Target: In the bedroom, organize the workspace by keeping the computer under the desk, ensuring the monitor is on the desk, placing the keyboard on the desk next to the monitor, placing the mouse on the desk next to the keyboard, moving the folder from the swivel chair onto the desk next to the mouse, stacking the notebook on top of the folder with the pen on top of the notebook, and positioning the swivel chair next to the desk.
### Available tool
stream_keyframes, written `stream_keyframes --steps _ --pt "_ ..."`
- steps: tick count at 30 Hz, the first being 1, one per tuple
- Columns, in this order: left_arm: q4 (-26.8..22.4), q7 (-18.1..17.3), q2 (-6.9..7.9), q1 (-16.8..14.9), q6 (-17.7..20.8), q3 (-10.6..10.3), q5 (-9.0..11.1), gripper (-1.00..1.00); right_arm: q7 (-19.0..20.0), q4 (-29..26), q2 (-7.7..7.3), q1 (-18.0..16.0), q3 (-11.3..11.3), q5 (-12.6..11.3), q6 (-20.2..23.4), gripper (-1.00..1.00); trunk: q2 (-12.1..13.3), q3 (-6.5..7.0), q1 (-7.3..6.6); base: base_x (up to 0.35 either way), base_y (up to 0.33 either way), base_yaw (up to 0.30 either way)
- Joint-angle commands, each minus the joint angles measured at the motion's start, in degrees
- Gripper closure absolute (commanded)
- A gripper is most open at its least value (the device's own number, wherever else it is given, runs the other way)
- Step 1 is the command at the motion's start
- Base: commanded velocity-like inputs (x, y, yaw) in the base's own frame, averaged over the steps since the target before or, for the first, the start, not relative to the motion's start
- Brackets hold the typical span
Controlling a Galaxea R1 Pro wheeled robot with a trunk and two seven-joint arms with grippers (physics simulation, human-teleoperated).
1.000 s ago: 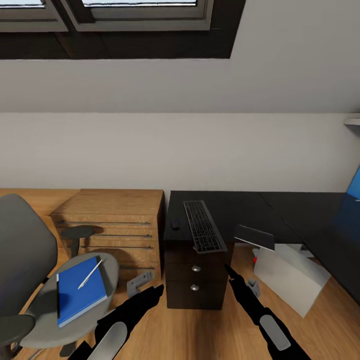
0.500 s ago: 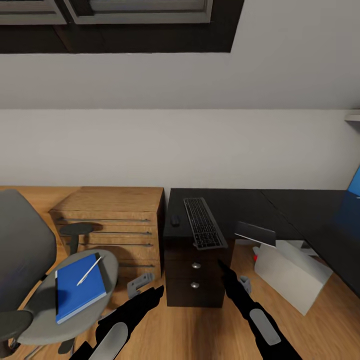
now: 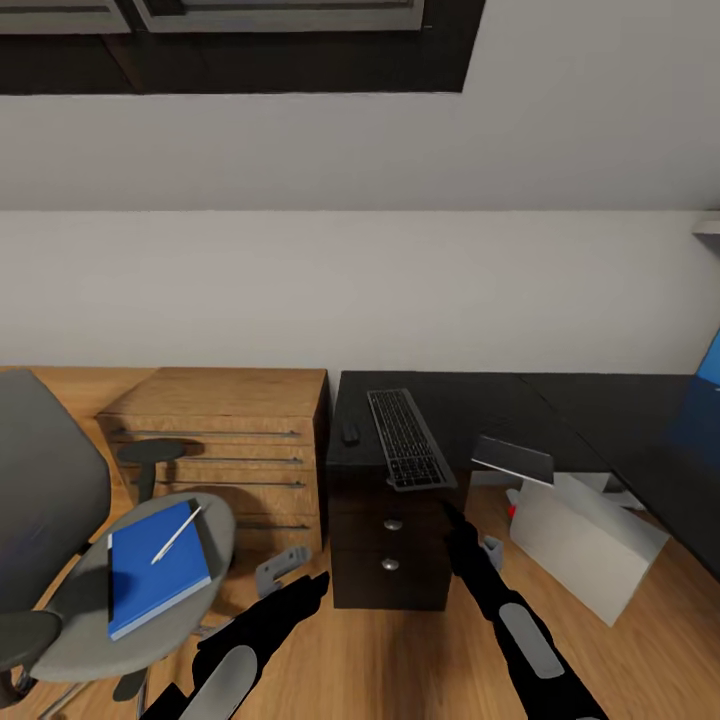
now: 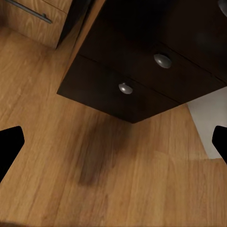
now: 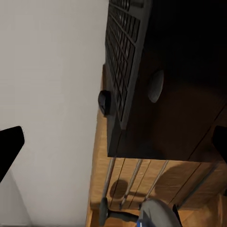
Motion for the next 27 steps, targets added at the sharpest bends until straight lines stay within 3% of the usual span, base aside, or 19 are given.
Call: stream_keyframes --steps 1,8,22,24,27 --pt "-0.08 0.40 0.04 -0.06 0.07 -0.13 0.28 -1.00 0.16 -0.30 0.07 -0.04 -0.10 -0.27 0.52 -1.00 -0.45 -0.24 0.22 0.000 0.000 0.000" --pt "-0.08 0.40 -0.02 -0.06 0.07 -0.22 0.28 -1.00 -0.06 -0.82 0.05 -0.04 0.48 0.23 0.68 -1.00 -3.25 -1.50 1.76 0.000 0.000 0.000" --pt "0.53 0.17 0.21 -0.06 0.00 -0.56 0.13 -1.00 1.30 -3.63 -0.59 0.40 1.41 0.81 0.58 -1.00 -3.25 -1.50 1.76 0.057 0.000 0.000" --pt "0.62 0.16 0.21 -0.06 -0.04 -1.24 0.04 -1.00 1.18 -4.18 -0.68 0.48 1.42 1.38 0.51 -1.00 -3.25 -1.50 1.76 0.272 0.000 0.000" --pt "0.69 0.07 0.22 -0.06 -0.09 -2.29 -0.04 -1.00 0.89 -4.60 -0.72 0.56 1.42 4.28 0.33 -1.00 -3.25 -1.50 1.76 0.262 0.000 0.000"
